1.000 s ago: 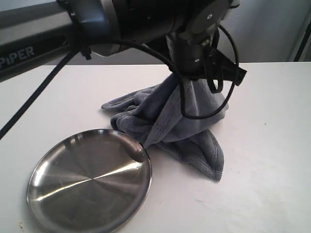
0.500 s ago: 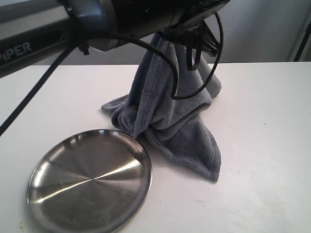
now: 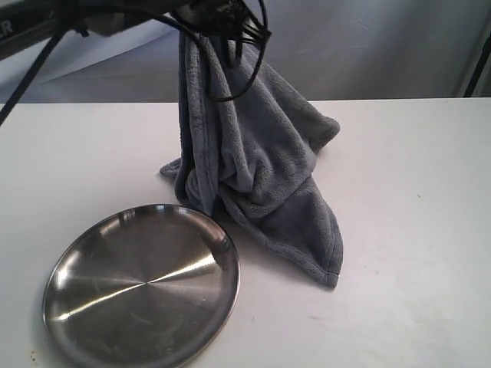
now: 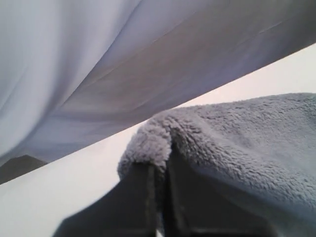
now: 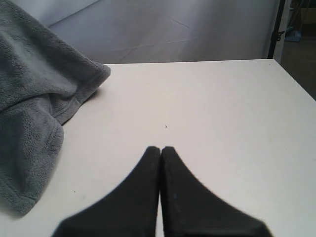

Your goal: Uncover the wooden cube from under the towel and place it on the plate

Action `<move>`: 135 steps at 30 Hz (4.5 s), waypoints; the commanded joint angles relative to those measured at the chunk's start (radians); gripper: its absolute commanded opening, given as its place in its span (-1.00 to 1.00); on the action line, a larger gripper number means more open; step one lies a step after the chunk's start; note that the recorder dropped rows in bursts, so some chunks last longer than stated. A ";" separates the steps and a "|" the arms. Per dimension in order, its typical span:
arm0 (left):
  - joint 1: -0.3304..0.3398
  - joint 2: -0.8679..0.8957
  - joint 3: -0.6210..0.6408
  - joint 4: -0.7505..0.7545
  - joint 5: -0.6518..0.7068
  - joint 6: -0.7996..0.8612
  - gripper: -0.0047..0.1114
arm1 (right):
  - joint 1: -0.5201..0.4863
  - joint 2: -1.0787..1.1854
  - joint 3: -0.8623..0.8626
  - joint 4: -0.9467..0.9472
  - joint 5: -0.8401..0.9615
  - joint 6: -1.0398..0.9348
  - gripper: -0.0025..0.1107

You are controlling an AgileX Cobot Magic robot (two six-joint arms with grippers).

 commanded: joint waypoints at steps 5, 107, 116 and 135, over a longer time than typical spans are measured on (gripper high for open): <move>0.128 -0.009 0.022 -0.130 0.039 0.027 -0.92 | 0.000 -0.006 0.003 0.005 0.012 0.004 -0.90; -0.147 0.320 0.039 -0.973 0.176 0.967 0.07 | 0.000 -0.006 0.003 0.005 0.012 0.004 -0.90; -0.147 0.360 0.039 -0.966 0.140 0.969 0.03 | 0.000 -0.006 0.003 0.005 0.012 0.004 -0.90; -0.147 0.395 0.039 -0.966 0.176 0.951 -0.92 | 0.000 -0.006 0.003 0.005 0.012 0.004 -0.90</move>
